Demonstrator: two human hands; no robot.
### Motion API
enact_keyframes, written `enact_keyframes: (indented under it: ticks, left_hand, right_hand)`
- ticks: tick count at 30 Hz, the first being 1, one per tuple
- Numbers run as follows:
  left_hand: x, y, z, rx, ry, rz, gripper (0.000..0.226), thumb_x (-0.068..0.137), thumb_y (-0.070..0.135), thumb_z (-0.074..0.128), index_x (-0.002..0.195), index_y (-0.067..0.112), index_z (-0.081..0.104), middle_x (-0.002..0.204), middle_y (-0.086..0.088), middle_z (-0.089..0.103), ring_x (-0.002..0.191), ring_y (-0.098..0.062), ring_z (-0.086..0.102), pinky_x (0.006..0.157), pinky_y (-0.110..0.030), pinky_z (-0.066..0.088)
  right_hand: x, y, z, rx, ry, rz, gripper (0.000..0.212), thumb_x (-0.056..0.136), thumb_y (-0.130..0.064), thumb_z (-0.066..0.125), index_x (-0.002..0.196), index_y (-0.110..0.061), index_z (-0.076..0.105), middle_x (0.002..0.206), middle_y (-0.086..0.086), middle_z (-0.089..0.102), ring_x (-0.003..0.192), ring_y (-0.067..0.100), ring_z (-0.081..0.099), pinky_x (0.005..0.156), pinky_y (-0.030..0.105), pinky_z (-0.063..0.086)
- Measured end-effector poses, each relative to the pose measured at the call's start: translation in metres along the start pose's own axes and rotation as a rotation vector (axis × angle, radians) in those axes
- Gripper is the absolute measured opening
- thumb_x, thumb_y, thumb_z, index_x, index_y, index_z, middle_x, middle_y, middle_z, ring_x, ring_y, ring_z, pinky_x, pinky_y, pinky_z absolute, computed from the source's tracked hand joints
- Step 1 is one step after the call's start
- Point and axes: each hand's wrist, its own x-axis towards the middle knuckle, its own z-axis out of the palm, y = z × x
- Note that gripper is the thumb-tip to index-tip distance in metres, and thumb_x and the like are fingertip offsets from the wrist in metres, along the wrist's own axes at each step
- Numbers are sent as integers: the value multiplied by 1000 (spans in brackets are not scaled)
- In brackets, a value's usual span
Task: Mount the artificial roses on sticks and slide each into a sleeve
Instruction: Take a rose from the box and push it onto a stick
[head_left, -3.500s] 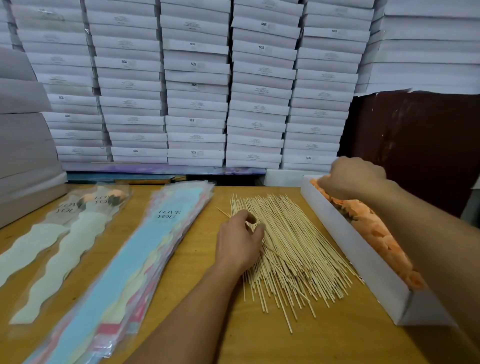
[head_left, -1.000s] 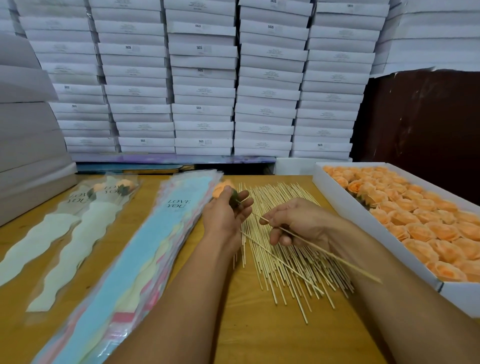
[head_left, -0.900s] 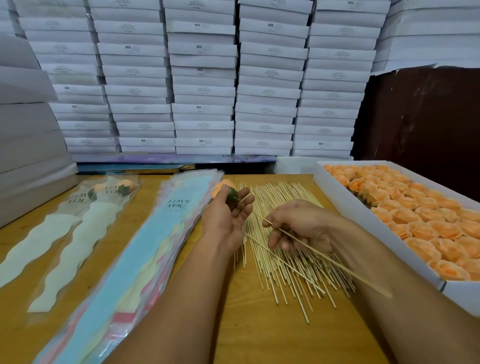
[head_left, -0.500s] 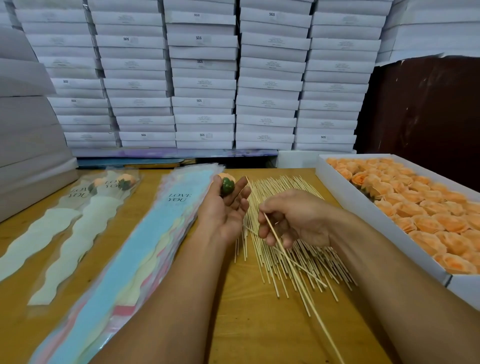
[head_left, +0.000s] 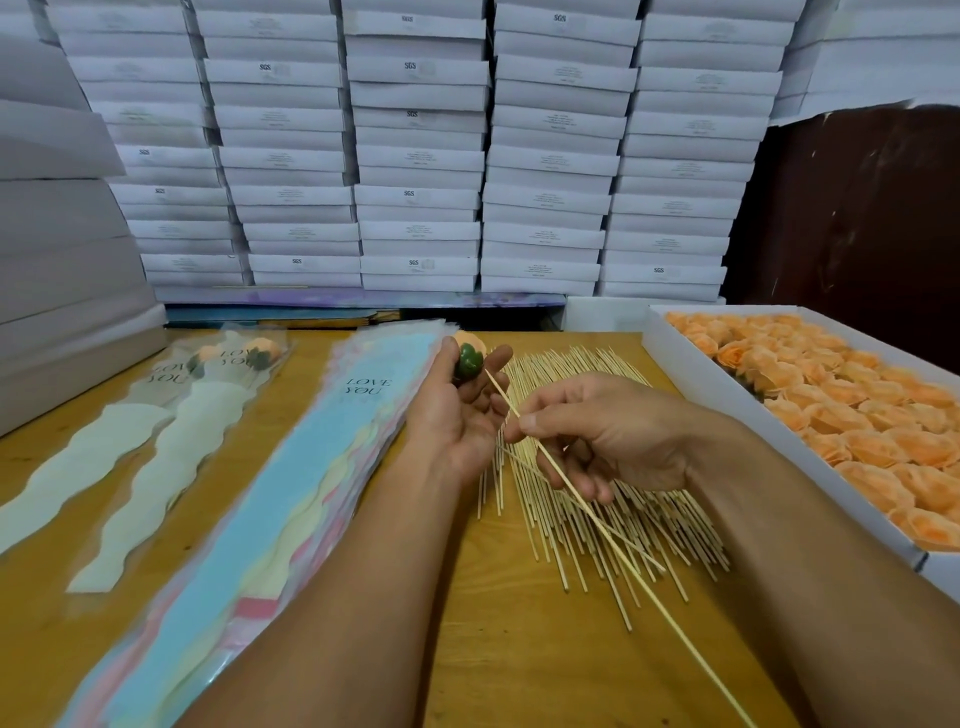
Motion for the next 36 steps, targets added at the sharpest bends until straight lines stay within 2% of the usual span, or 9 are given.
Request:
enact_keyframes:
  ticks: [3,7,12,21,25,31,36]
  left_hand:
    - [0,0,1,5,-7,12,42,101,41,52,100,2,66,95,-10,76,56,-8,61,63,-21,41]
    - [-2,-1,1,7,-11,13,38,100,39,54,108,3,63,96,-12,76,56,-9,62,55,-20,46]
    - [-3,0,1,9,-20,9,37,100,38,55,102,2,65,95,-12,76,56,-10,61,66,-23,43]
    - [-5,0,2,22,-33,-17,38,99,40,56,91,4,68,91,-9,76,55,-9,59,64,-24,41]
    - [-7,0,2,27,-33,-14,37,99,39,56,93,4,68,92,-10,75,56,-9,59,62,-23,45]
    - [-8,0,4,23,-21,-3,36,99,37,56,94,3,68,94,-12,75,59,-9,58,67,-24,40]
    - [-10,0,5,37,-24,-4,34,100,37,56,101,5,64,94,-11,75,57,-9,58,64,-24,43]
  right_hand:
    - [-1,0,1,-30,-5,10,18,105,-15,50,111,-4,63,67,12,65,43,14,55,36,21,43]
    - [0,0,2,-41,-17,20,20,106,-16,48,112,-4,62,70,15,66,45,16,57,37,22,45]
    - [1,1,3,-40,-18,20,20,107,-16,46,111,-6,63,71,15,66,47,17,58,38,22,47]
    - [3,2,4,-43,-16,13,20,107,-17,46,110,-7,63,71,14,66,47,17,59,39,22,48]
    - [3,2,4,-45,-16,18,20,107,-17,46,110,-7,64,71,14,66,47,17,59,39,22,47]
    - [3,2,2,-34,-16,11,21,107,-17,47,110,-6,64,72,15,65,47,17,59,39,23,48]
    - [2,1,3,-42,-13,15,21,107,-16,46,110,-6,64,71,15,65,47,17,58,39,22,48]
